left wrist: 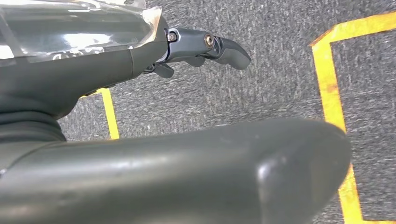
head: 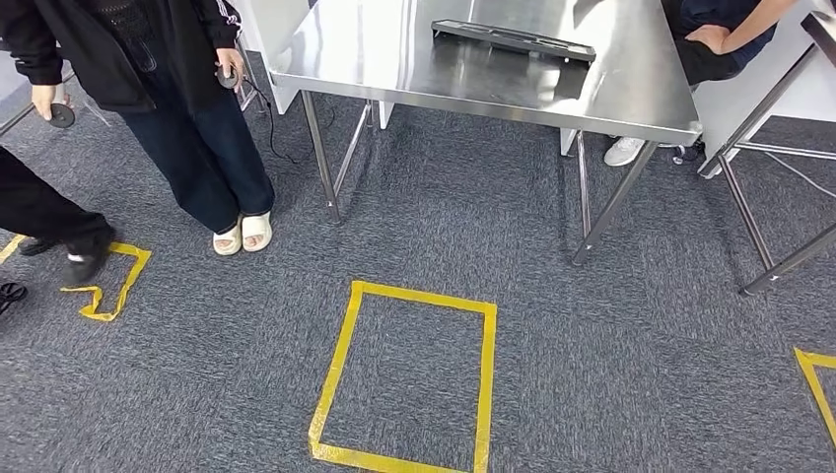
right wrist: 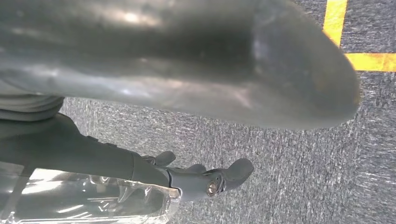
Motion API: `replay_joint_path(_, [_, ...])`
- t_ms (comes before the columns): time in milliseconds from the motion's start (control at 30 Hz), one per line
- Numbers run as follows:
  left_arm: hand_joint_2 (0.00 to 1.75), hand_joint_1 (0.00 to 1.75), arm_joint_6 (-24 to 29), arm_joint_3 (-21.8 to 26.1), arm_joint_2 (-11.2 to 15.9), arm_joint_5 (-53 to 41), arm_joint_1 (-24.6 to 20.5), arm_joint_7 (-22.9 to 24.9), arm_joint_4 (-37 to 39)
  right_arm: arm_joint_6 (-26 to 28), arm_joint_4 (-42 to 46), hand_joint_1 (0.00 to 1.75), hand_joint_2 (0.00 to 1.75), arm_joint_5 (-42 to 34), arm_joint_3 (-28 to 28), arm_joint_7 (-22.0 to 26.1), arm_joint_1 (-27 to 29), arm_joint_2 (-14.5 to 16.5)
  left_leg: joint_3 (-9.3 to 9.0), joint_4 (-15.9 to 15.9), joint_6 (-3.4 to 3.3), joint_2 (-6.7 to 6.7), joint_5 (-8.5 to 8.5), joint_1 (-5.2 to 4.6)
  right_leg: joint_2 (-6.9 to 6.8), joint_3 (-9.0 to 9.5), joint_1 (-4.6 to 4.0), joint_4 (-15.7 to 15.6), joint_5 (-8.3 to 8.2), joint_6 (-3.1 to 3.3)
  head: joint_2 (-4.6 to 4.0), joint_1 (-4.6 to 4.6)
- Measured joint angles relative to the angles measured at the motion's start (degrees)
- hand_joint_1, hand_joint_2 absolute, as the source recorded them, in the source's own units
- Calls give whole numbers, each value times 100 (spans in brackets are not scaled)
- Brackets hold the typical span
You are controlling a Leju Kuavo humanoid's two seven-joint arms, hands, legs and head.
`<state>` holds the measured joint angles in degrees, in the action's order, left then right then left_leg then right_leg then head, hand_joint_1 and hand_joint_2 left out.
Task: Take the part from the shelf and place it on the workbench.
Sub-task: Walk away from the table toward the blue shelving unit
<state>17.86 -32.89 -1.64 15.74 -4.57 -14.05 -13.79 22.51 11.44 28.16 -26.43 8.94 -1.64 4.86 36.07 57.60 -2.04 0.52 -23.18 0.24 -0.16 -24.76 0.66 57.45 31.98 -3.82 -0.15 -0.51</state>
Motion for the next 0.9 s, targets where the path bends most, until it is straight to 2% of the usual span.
replay_joint_path(33, [0,0,0,-4,1,0,-1,0,0,0,0,0,0,2,0,2,0,1,16,-2,32,4,51,-10,6,107,-17,-204,17,36,0,-2])
replay_joint_path(67, [0,0,0,-9,1,0,-1,1,0,-2,-1,0,0,2,0,3,8,1,26,-10,64,7,103,-15,11,121,-36,-284,16,78,0,-8])
replay_joint_path(100, [0,0,0,-15,2,0,0,2,1,-8,-2,0,0,0,0,2,19,2,39,-17,94,7,141,-6,10,74,-11,-281,-14,126,0,-14])
replay_joint_path(133, [0,0,0,-23,5,0,2,5,1,-18,-4,0,0,-3,0,-2,25,1,64,13,124,1,100,7,1,41,8,-281,-58,173,0,-16])
replay_joint_path(167, [0,0,0,-31,7,0,4,8,2,-33,-5,0,0,-8,0,-6,28,-2,109,123,153,-7,-44,20,-9,-2,27,-283,-110,230,0,-30])
replay_joint_path(200, [0,0,0,-39,9,-1,5,11,2,-48,-7,0,0,-12,0,-11,25,-5,176,335,178,-13,-283,33,-21,-52,47,-288,-165,287,0,-42])
replay_joint_path(267, [0,0,-1,-48,11,-6,5,15,2,-68,-8,0,0,-20,0,-21,21,-8,333,1039,218,-26,-877,43,-43,-170,27,-281,-264,359,0,-62])
replay_joint_path(300, [0,0,-2,-50,11,-10,5,15,2,-72,-9,0,0,-24,-1,-28,22,-9,384,1385,235,-31,-1057,49,-53,-235,19,-275,-313,371,0,-64])
replay_joint_path(333, [0,0,-2,-51,11,-14,4,16,2,-72,-10,0,0,-28,-3,-37,22,-11,387,1626,250,-36,-1111,59,-61,-300,14,-263,-358,364,0,-64])
replay_joint_path(367, [0,0,-2,-54,11,-17,4,17,2,-72,-11,0,0,-33,-5,-45,22,-14,305,1680,263,-36,-1029,76,-65,-362,13,-241,-399,349,0,-64])
replay_joint_path(400, [0,0,-3,-58,11,-23,1,22,2,-72,-14,0,0,-39,-10,-52,22,-16,133,1537,273,-36,-871,98,-66,-424,18,-205,-432,327,0,-64])
replay_joint_path(433, [0,0,-5,-63,10,-29,-4,31,2,-72,-16,0,0,-44,-16,-56,21,-17,-133,1207,284,-37,-709,124,-66,-482,23,-154,-454,307,0,-65])
replay_joint_path(467, [0,0,-8,-67,9,-35,-15,41,1,-69,-17,0,0,-49,-25,-55,20,-17,-427,801,297,-44,-636,136,-65,-548,20,-92,-471,287,0,-69])
replay_joint_path(500, [0,0,-11,-70,8,-40,-29,51,0,-66,-19,0,0,-51,-33,-51,16,-14,-654,450,300,-57,-626,137,-65,-617,14,-37,-484,263,0,-68])
replay_joint_path(533, [0,0,-15,-71,5,-42,-40,58,-1,-61,-20,0,0,-50,-39,-40,5,-13,-789,202,298,-70,-663,126,-67,-671,4,9,-506,230,0,-66])
replay_joint_path(567, [0,0,-18,-71,4,-36,-49,62,-2,-55,-20,0,0,-45,-42,-28,-6,-10,-815,94,281,-83,-718,101,-68,-723,0,35,-537,184,0,-63])
replay_joint_path(600, [0,0,-19,-70,3,-24,-50,66,-2,-52,-21,0,0,-32,-43,-17,-16,-4,-777,64,236,-89,-712,83,-67,-763,2,45,-577,128,0,-55])
replay_joint_path(633, [0,0,-18,-70,2,-5,-47,69,-2,-50,-21,0,0,-10,-44,-10,-23,-1,-729,38,175,-81,-688,75,-64,-803,14,66,-592,77,0,-53])
replay_joint_path(667, [0,0,-14,-68,3,21,-45,71,-2,-49,-21,0,0,21,-44,-13,-22,3,-682,21,101,-75,-650,68,-57,-865,26,124,-545,52,0,-51])
replay_joint_path(700, [0,0,-8,-67,4,46,-43,70,-2,-49,-21,0,0,57,-44,-25,-22,10,-628,8,25,-68,-598,67,-49,-944,33,270,-421,54,0,-36])
replay_joint_path(767, [0,0,1,-64,5,89,-42,61,-2,-50,-19,0,0,119,-43,-69,-34,23,-508,0,-69,-54,-497,53,-31,-1175,41,898,7,107,0,-7])
replay_joint_path(800, [0,0,2,-63,4,99,-41,54,-2,-50,-17,0,0,140,-42,-93,-45,29,-442,1,-89,-47,-452,42,-25,-1284,41,1280,194,118,0,6])
replay_joint_path(833, [0,0,3,-63,3,106,-39,49,-2,-50,-15,0,0,156,-42,-111,-54,31,-375,2,-93,-41,-405,32,-21,-1341,41,1572,290,101,0,6])
replay_joint_path(867, [0,0,3,-63,3,111,-36,45,-2,-51,-12,0,0,169,-41,-123,-60,31,-314,3,-90,-37,-361,26,-19,-1312,40,1690,278,62,0,7])
replay_joint_path(900, [0,0,4,-63,2,119,-33,44,-2,-55,-8,0,0,184,-40,-136,-63,30,-262,3,-78,-48,-320,23,-14,-1181,40,1591,171,11,0,8])
